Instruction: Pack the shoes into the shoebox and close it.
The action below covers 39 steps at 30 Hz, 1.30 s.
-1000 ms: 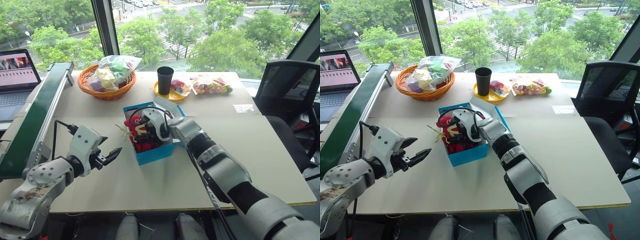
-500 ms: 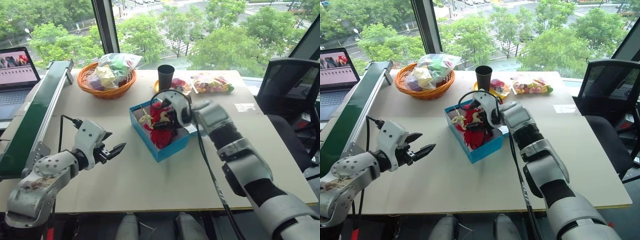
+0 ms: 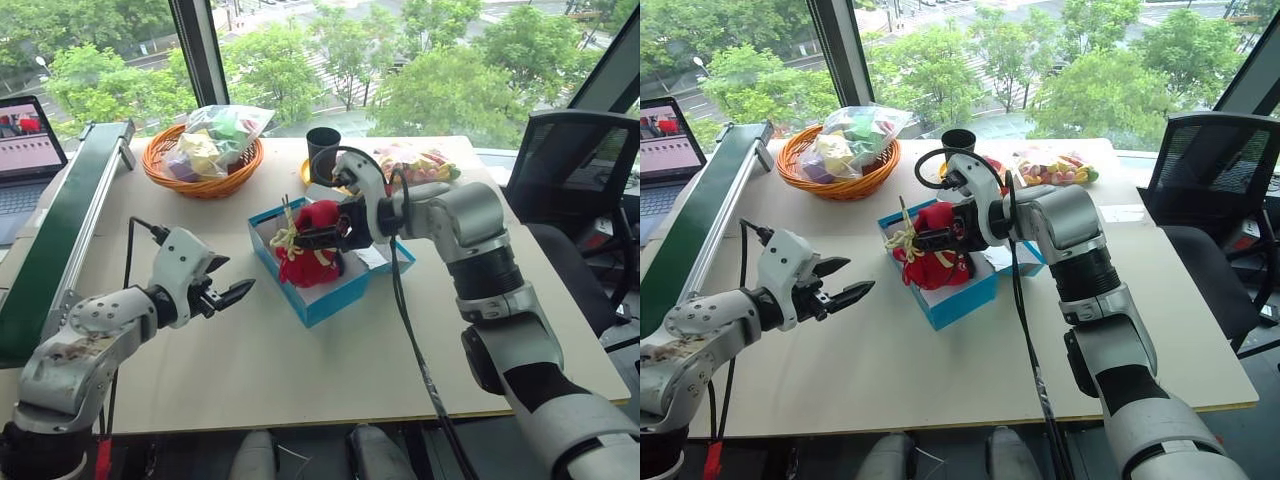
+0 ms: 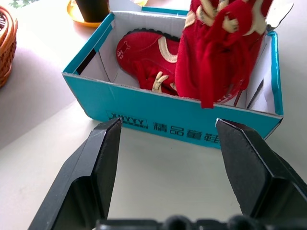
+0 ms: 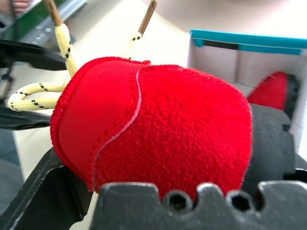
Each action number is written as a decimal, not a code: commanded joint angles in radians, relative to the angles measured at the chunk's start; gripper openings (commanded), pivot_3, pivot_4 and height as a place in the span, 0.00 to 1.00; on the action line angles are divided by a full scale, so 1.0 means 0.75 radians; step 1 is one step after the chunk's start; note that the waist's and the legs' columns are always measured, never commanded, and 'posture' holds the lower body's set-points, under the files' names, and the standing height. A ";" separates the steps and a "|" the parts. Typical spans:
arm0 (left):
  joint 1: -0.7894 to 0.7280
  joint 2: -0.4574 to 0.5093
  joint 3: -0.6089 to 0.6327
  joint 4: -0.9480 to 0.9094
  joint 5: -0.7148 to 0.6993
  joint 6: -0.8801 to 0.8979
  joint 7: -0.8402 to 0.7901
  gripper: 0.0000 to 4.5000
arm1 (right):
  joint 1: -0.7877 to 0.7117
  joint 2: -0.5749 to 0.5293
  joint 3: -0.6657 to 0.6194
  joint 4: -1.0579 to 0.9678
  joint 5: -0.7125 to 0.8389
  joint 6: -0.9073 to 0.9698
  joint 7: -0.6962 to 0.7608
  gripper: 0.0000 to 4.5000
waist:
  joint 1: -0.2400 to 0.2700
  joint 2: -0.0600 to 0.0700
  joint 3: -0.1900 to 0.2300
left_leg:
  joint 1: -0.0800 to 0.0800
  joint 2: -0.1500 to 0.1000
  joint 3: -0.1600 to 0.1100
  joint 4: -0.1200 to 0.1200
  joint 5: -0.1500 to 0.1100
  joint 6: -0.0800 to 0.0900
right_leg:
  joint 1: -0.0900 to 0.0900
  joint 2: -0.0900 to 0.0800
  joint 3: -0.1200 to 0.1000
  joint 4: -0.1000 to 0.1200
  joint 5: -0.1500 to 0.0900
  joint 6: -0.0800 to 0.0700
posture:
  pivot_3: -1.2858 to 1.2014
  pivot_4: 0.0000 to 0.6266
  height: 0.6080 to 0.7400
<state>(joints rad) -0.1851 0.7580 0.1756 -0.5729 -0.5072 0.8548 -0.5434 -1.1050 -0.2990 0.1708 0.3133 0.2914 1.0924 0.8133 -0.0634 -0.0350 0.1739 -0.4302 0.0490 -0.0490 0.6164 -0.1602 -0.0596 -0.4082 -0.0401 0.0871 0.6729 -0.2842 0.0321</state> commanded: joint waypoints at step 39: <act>0.094 -0.050 0.053 -0.162 -0.016 0.044 0.154 0.74 | -0.233 0.176 0.398 0.704 -0.443 -0.960 0.256 0.99 | -0.009 -0.001 0.004 | 0.007 0.000 0.000 -0.001 0.000 0.000 | 0.004 0.000 0.000 0.001 0.000 0.000 | 0.52 0.24 0.96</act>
<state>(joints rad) -0.1097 0.7202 0.1929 -0.6547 -0.5154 0.8875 -0.4385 -1.2448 -0.1769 0.5097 0.7992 -0.0259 0.4135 1.0477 -0.0702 -0.0355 0.1771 -0.4253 0.0492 -0.0492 0.6155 -0.1601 -0.0598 -0.4051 -0.0400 0.0871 0.6738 -0.2841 0.0319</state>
